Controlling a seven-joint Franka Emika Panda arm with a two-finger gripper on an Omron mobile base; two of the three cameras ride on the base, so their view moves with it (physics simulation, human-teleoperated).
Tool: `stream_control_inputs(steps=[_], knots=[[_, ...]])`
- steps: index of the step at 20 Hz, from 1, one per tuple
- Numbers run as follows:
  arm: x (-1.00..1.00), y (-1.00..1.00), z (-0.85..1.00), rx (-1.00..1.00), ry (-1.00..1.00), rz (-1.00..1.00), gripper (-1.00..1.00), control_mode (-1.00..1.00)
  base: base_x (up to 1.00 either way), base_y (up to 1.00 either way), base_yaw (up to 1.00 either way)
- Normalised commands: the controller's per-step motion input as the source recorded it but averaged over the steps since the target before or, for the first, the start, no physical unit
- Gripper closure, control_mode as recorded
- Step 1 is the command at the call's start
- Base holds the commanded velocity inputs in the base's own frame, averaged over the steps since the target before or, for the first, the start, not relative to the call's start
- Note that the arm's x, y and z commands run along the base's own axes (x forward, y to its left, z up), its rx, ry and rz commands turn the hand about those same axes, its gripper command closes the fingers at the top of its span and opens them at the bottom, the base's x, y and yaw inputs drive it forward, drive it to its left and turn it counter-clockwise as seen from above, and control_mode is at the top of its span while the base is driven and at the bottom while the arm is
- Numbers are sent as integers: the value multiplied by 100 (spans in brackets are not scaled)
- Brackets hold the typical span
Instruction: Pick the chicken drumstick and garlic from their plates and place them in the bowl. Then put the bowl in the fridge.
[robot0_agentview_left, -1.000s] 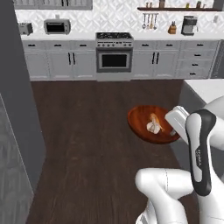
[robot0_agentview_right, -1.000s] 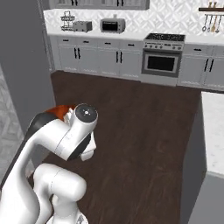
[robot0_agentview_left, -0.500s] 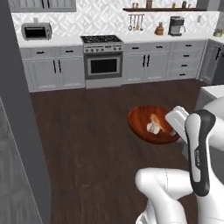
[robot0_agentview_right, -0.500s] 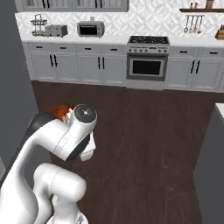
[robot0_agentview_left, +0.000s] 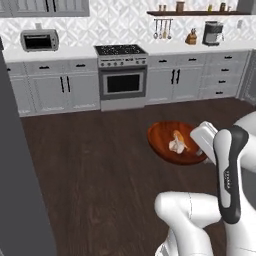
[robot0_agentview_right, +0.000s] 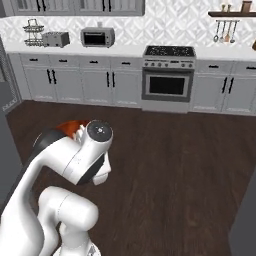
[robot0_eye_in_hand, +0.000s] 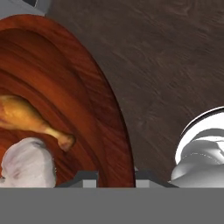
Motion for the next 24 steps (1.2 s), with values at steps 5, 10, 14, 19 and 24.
stream_control_inputs(steps=[5,10,14,19,24], knots=[[0,0,0,0,0,0,100,100,100,-3,13],[0,0,0,0,0,0,100,100,100,-6,35],[0,0,0,0,0,0,100,100,100,0,43],[0,0,0,0,0,0,100,100,100,-6,59],[0,0,0,0,0,0,100,100,100,-10,57]])
